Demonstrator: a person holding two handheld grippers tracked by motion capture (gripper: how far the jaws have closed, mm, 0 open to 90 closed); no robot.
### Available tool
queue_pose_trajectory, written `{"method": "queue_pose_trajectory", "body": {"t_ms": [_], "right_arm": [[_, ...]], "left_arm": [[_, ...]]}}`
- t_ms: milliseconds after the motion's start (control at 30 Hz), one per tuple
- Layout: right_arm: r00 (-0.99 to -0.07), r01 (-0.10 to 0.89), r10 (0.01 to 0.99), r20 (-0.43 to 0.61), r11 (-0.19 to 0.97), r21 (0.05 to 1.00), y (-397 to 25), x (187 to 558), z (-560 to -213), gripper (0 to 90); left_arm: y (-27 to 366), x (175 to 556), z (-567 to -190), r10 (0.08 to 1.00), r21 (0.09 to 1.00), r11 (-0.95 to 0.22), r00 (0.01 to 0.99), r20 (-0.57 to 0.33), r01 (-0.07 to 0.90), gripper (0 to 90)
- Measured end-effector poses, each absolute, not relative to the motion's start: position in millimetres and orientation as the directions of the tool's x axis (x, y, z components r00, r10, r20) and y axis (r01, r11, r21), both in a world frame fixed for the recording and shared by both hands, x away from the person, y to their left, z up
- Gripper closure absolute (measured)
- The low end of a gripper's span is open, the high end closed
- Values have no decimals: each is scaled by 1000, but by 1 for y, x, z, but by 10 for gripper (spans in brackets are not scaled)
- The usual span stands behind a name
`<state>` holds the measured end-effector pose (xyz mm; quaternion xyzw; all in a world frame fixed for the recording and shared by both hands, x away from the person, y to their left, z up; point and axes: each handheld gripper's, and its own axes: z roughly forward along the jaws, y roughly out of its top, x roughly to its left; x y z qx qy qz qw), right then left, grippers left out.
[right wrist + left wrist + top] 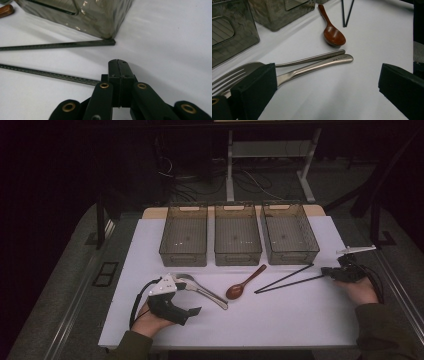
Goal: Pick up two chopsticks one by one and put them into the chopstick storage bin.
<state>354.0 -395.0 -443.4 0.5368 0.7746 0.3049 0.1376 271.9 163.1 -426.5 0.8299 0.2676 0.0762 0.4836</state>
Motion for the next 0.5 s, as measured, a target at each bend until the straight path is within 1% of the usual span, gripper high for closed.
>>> {"method": "queue_pose_trajectory", "body": {"t_ms": [500], "right_arm": [[-432, 750, 896, 105, 292, 594, -394, 327, -442, 886]], "left_arm": [[163, 272, -426, 515, 843, -391, 847, -131, 369, 10]]}}
